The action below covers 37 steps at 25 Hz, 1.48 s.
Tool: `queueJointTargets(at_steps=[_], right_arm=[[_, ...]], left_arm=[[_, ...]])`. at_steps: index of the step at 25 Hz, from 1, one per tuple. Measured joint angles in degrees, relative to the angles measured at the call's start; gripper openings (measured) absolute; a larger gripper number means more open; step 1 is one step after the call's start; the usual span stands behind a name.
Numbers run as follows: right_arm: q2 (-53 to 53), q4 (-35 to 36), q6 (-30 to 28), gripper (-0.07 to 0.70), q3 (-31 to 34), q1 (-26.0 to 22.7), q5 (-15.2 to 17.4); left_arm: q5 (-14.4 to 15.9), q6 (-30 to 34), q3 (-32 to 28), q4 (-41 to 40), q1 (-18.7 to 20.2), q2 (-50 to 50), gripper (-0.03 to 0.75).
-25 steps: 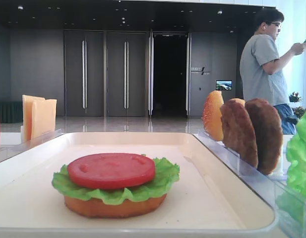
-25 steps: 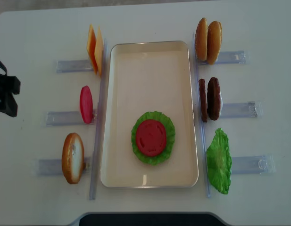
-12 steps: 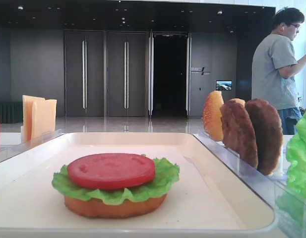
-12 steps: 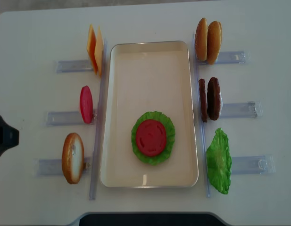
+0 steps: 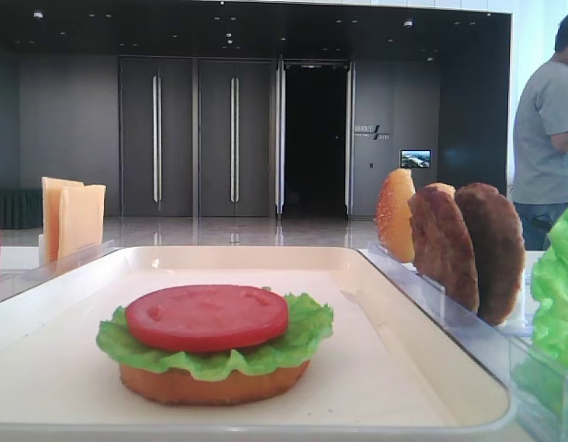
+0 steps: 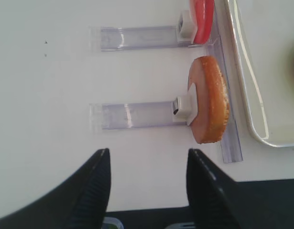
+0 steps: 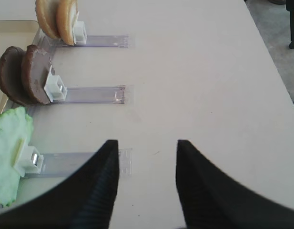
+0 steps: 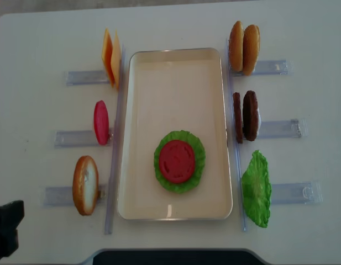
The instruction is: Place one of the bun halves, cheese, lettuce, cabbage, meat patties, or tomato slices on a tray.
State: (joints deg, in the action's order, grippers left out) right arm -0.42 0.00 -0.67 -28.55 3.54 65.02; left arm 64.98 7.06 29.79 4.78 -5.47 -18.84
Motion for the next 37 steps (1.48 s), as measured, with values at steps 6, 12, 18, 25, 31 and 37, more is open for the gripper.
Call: queueJointTargets(at_steps=[6, 12, 18, 25, 31, 37], right_arm=[[0.00, 0.00, 0.00, 0.307, 0.00, 0.00, 0.00], [0.00, 0.00, 0.00, 0.307, 0.00, 0.00, 0.00], [0.00, 0.00, 0.00, 0.307, 0.00, 0.00, 0.00], [0.00, 0.00, 0.00, 0.307, 0.00, 0.00, 0.00], [0.00, 0.00, 0.00, 0.307, 0.00, 0.00, 0.00], [0.00, 0.00, 0.00, 0.307, 0.00, 0.00, 0.00]], left_arm=[[-1.38, 0.00, -1.04, 0.38, 0.00, 11.08, 0.389], [-1.30, 0.00, -2.62, -0.14, 0.00, 18.24, 0.331], [-1.30, 0.00, -2.62, -0.19, 0.00, 19.71, 0.262], [-1.30, 0.00, -2.62, -0.24, 0.00, 19.71, 0.251], [-1.30, 0.00, -2.62, -0.24, 0.00, 19.71, 0.251], [-1.30, 0.00, -2.62, -0.24, 0.00, 19.71, 0.251]])
